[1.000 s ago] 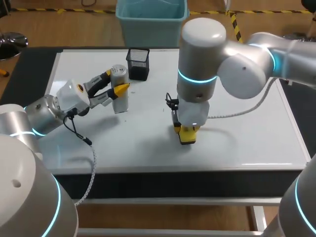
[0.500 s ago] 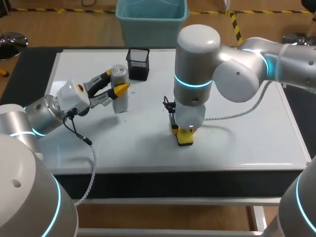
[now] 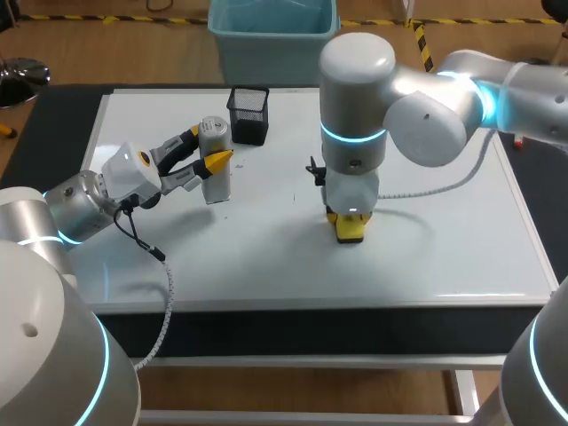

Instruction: Pick up the inspection probe, press it on each red-marked spot on the whiteboard one by one, put down the probe, pick up the eraser, and wipe off all the red marks.

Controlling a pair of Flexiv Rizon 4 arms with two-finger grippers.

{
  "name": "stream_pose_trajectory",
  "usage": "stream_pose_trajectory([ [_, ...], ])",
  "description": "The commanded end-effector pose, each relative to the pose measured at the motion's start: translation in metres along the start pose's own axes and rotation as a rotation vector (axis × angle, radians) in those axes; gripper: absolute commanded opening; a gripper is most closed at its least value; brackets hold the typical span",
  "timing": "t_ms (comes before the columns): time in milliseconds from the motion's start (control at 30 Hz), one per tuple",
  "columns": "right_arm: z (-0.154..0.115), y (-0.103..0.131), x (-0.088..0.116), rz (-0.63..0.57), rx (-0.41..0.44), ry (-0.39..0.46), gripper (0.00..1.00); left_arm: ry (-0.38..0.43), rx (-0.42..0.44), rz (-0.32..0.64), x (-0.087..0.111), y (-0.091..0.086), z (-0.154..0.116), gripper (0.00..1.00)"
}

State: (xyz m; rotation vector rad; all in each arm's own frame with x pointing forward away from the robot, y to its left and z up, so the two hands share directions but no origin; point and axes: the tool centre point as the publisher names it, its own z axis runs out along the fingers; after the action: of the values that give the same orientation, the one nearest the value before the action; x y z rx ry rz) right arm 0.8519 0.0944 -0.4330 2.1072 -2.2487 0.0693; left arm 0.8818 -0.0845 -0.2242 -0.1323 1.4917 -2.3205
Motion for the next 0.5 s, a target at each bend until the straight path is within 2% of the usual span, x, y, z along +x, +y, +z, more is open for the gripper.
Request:
stream_pose_trajectory([
  [33, 0.023, -0.010, 0.017, 0.019, 0.001, -0.001, 0.00, -0.001, 0.001, 0.002, 0.000, -0.001, 0.001, 0.00],
  [300, 0.017, -0.016, 0.028, 0.042, 0.012, -0.003, 0.00, -0.001, 0.001, 0.002, 0.000, -0.001, 0.001, 0.00],
  [500, -0.012, -0.023, 0.034, 0.034, 0.015, -0.007, 0.00, -0.001, 0.001, 0.002, 0.000, -0.001, 0.001, 0.00],
])
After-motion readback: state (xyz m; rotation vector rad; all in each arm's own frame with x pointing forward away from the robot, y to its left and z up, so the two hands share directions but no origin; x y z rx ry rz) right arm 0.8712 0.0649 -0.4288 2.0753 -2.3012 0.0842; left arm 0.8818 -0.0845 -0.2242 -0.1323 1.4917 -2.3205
